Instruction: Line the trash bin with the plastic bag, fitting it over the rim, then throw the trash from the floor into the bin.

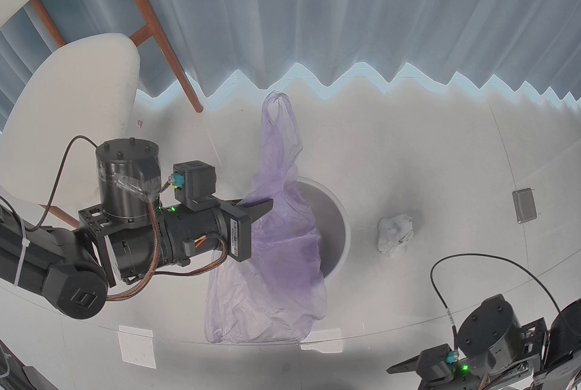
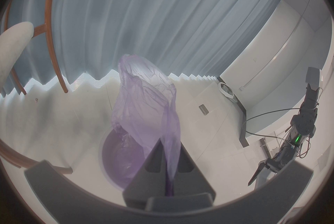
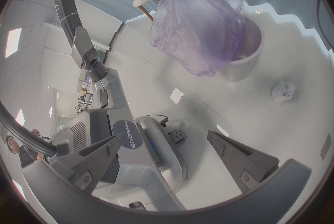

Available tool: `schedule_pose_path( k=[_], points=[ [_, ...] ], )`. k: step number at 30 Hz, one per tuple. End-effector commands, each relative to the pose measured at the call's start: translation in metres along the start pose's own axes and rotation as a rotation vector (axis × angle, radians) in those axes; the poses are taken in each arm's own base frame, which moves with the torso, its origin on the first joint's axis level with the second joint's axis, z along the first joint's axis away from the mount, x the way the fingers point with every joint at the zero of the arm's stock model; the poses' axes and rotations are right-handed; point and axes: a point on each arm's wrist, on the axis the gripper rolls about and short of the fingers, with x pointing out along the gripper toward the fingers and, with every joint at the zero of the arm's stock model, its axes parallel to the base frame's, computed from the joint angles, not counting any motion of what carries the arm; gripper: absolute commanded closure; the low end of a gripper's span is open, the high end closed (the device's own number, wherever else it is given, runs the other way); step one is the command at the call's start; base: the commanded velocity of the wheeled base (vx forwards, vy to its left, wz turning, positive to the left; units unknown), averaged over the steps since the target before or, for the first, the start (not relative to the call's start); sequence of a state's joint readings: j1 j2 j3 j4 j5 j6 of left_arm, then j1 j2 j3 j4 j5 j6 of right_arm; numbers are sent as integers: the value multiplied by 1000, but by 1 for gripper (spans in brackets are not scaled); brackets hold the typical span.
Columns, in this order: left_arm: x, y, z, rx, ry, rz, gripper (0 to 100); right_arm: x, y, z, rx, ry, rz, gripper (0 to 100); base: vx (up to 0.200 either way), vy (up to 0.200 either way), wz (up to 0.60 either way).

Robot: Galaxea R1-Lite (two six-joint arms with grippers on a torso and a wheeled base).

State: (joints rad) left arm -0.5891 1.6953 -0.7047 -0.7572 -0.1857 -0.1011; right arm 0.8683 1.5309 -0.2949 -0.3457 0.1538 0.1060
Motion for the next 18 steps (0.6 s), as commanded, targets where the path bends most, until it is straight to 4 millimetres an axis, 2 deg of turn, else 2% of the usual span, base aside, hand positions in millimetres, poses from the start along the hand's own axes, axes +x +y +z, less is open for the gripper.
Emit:
schedule_pose_path(
  k=[1, 3, 4, 18],
  points=[
    [1, 0, 0, 0, 1, 0, 100, 22, -2, 3, -4, 45, 1, 0, 0, 0, 0],
    [1, 0, 0, 0, 1, 0, 100, 29, -3, 5, -5, 37, 1, 0, 0, 0, 0],
    [1, 0, -1, -1, 3, 1, 100, 37, -4, 6, -6, 28, 1, 100, 0, 0, 0],
    [3, 1, -1, -1, 6, 1, 100, 109, -15, 22, -17, -107, 1, 100, 0, 0, 0]
  ],
)
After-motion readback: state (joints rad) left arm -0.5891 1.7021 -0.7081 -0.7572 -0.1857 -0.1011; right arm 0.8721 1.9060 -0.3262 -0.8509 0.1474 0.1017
